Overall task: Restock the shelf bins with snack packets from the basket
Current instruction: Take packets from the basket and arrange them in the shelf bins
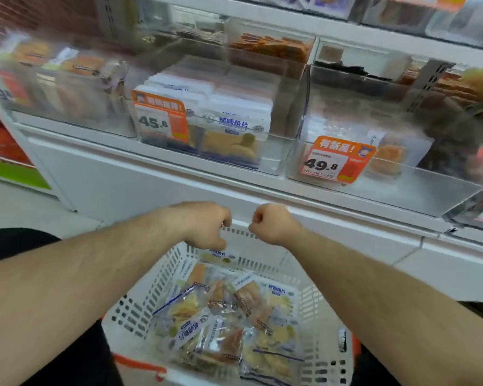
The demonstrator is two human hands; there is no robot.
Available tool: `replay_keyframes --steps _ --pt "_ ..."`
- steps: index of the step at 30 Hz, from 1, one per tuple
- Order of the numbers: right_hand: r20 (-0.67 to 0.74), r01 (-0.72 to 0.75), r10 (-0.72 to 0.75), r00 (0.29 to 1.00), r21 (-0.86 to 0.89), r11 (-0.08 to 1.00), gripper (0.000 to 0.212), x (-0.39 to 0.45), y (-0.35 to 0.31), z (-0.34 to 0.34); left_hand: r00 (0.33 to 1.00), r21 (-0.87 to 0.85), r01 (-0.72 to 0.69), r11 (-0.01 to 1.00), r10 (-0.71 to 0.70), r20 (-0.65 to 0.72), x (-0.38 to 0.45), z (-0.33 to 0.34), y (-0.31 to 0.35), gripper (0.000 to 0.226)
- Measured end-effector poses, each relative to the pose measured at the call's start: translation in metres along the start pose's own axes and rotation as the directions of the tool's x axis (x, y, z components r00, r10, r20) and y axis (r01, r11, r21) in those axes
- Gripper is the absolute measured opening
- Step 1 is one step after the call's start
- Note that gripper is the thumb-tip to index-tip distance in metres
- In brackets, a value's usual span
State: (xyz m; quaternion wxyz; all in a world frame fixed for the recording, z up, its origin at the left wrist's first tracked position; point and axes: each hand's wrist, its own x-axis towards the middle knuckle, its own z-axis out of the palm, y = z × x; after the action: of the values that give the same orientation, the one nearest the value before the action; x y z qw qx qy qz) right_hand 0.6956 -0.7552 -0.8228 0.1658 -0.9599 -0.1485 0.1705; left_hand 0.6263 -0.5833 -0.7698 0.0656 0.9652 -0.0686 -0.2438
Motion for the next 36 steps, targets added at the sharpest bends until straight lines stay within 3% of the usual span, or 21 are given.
replay_keyframes --steps 4,9,13,18,27,29,34,36 --pt "0.155 -0.148 0.144 0.977 0.016 0.989 0.02 0.017 0.032 0.061 0.996 -0.044 -0.03 0.999 0.033 0.087 0.011 0.015 -0.01 0.056" --pt "0.291 -0.295 0.294 0.911 -0.04 0.955 0.015 0.029 0.069 0.121 0.982 -0.108 -0.053 0.993 0.071 0.175 0.031 0.024 -0.008 0.054" --pt "0.306 -0.384 0.383 0.872 -0.058 0.921 0.018 0.035 0.086 0.158 0.973 -0.115 -0.082 0.99 0.104 0.205 0.05 0.031 -0.004 0.02" --pt "0.316 -0.49 0.478 0.82 -0.046 0.871 0.029 0.036 0.085 0.183 0.965 -0.122 -0.066 0.99 0.094 0.243 0.051 0.03 -0.001 0.042" --pt "0.302 -0.594 0.542 0.784 0.11 0.797 0.06 0.042 0.093 0.211 0.948 -0.114 -0.02 0.993 0.055 0.313 0.054 0.042 -0.009 0.045" --pt "0.292 -0.591 0.544 0.787 0.101 0.8 0.057 0.041 0.095 0.211 0.945 -0.121 -0.016 0.993 0.055 0.323 0.055 0.041 -0.008 0.045" --pt "0.242 -0.53 0.489 0.838 0.153 0.834 0.02 0.041 0.1 0.2 0.953 -0.117 -0.033 0.993 0.066 0.294 0.055 0.038 -0.008 0.031" --pt "0.25 -0.479 0.437 0.864 0.142 0.866 0.013 0.04 0.101 0.187 0.956 -0.111 -0.035 0.993 0.066 0.287 0.054 0.035 -0.008 0.036"
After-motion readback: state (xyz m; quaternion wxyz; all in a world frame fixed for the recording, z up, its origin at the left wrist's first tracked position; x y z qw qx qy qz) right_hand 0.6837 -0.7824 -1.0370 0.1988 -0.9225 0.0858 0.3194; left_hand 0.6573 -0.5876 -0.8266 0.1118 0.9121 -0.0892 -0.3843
